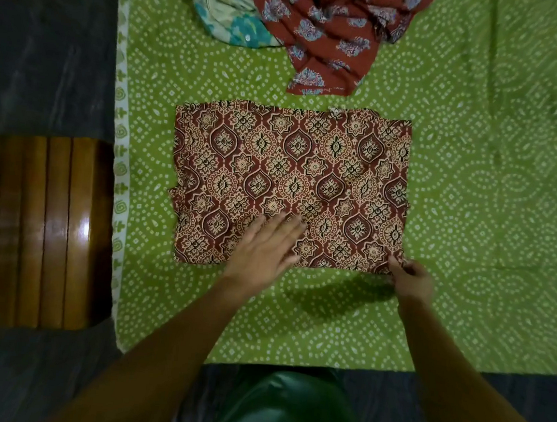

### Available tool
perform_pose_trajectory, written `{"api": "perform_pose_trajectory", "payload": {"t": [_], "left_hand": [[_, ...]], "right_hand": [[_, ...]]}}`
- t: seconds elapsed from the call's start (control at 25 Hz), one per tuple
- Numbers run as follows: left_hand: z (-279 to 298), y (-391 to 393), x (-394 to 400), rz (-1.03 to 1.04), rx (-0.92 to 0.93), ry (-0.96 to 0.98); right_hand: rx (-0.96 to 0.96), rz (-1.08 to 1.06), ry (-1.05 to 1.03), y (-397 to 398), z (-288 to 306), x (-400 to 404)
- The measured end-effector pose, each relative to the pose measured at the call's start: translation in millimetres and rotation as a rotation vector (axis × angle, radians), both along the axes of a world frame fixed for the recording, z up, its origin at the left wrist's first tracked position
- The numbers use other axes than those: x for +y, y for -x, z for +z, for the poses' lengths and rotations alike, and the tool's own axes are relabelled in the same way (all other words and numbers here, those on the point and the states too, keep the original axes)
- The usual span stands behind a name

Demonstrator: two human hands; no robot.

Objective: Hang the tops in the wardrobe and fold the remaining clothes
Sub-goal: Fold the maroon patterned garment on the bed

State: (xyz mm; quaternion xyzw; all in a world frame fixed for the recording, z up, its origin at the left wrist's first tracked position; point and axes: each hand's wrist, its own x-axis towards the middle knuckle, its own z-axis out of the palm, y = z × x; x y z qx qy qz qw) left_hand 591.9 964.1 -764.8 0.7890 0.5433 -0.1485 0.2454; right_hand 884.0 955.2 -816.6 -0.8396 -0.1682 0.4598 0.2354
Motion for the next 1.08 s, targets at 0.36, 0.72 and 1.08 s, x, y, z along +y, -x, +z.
{"api": "perform_pose_trajectory", "payload": {"t": [0.36, 0.72, 1.08], "left_hand": [[-30, 59, 3, 0.804, 0.345, -0.09], [-1, 21, 13, 1.264, -1.043, 0.471], [-17, 137, -11, 1.572, -0.941, 0.53]], "right_hand": [[0.074, -0.258, -0.039, 17, -6, -5], [-0.053, 0.325, -0.61, 176, 89, 70], [-0.134, 1.575, -0.314, 292, 62, 22]]}}
